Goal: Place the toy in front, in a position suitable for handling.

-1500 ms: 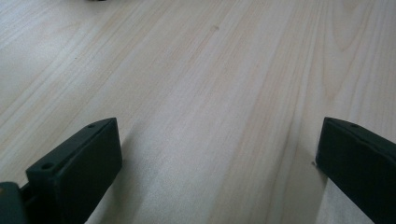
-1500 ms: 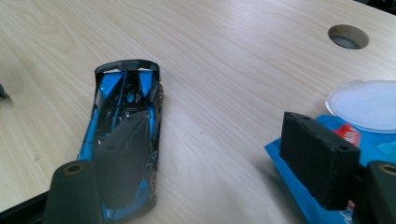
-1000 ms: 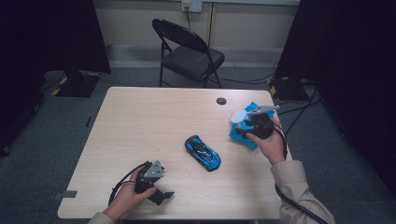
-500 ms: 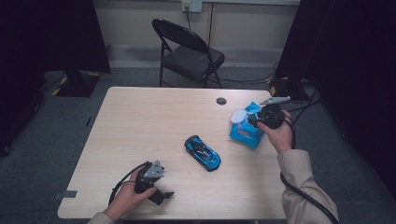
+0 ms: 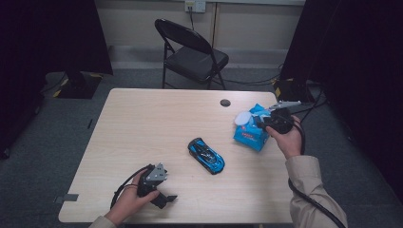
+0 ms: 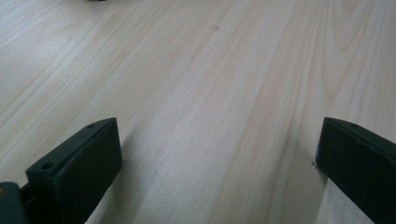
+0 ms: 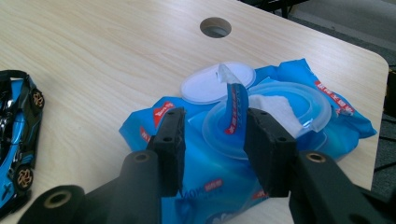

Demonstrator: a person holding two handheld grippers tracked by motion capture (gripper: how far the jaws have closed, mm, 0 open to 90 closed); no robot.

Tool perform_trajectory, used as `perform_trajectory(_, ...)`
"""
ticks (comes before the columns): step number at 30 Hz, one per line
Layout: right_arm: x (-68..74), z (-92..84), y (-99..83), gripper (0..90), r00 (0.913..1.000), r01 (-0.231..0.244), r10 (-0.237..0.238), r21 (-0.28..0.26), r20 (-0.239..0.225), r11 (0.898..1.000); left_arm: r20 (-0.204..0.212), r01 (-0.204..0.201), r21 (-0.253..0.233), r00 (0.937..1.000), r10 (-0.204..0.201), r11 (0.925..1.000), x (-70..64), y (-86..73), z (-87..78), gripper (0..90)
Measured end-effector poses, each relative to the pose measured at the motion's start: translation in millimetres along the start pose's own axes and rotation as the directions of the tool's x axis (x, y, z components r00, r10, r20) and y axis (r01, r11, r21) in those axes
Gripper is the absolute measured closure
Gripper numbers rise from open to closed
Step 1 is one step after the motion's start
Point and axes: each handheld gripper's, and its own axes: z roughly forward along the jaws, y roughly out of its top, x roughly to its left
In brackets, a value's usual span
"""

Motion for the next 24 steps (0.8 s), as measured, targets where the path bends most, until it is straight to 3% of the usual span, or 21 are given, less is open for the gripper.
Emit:
perform_trajectory(7, 0.8, -6.6, -5.7, 59.2, 0.9999, -0.002, 0.002, 0.02, 0.016, 1.0, 0.0, 0.0, 0.0, 1.0, 0.0, 1.0, 0.0, 0.0, 0.0, 0.0)
perform_trajectory(15, -4.9, 1.1, -3.6, 58.0, 0.9989, -0.027, 0.026, 0.032, 0.04, 0.999, 0.0, 0.0, 0.0, 1.0, 0.0, 1.0, 0.0, 0.0, 0.0, 0.0)
perform_trajectory(24, -5.0, 1.9, -8.5, 58.7, 0.9997, -0.018, 0.017, 0.025, 0.018, 1.0, 0.0, -0.001, 0.0, 1.0, 0.001, 1.0, 0.1, 0.0, 0.0, 0.0)
